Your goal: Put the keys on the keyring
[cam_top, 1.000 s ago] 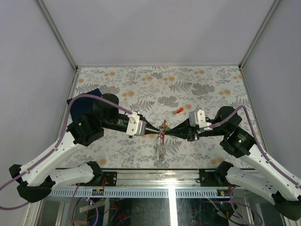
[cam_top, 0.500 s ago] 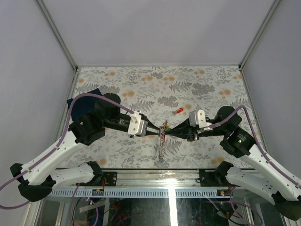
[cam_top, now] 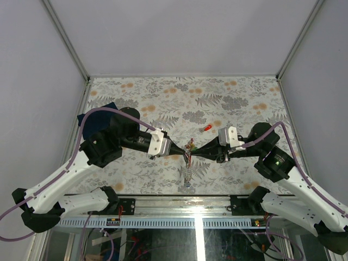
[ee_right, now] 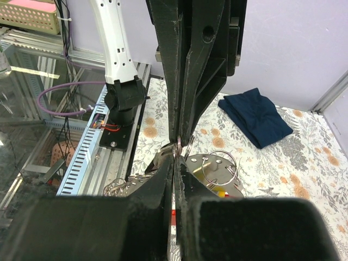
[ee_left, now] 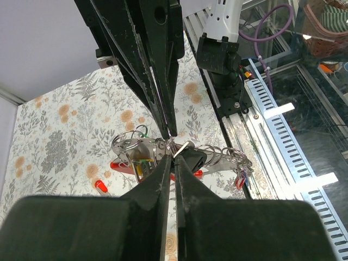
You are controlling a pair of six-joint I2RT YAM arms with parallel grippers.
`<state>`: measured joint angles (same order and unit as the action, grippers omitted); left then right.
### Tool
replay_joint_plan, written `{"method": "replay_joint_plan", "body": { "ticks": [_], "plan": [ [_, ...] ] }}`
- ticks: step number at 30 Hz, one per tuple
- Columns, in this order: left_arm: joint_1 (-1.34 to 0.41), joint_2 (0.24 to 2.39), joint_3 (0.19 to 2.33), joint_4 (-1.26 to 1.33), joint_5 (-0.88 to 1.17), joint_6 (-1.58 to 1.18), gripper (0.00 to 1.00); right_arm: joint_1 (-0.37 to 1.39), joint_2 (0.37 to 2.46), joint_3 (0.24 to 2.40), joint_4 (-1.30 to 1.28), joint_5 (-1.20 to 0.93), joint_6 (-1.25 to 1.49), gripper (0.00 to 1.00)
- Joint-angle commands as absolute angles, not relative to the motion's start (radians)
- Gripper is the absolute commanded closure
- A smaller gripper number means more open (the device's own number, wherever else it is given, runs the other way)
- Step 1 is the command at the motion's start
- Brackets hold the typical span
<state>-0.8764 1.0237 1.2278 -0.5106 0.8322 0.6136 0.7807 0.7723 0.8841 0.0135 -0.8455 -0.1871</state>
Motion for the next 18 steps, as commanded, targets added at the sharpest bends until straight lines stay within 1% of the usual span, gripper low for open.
{"method": "replay_joint_plan", "body": {
  "ticks": [1, 18],
  "plan": [
    [-0.881, 1.018, 1.239, -0.479, 0.845, 0.601, 1.0, 0.782, 0.77, 0.925, 0.098, -0.824, -0.185, 1.0],
    [-0.881, 0.996, 1.215, -0.499, 0.786, 0.612, 1.0, 0.782, 0.743, 0.921, 0.12, -0.73, -0.126, 1.0]
  ]
}}
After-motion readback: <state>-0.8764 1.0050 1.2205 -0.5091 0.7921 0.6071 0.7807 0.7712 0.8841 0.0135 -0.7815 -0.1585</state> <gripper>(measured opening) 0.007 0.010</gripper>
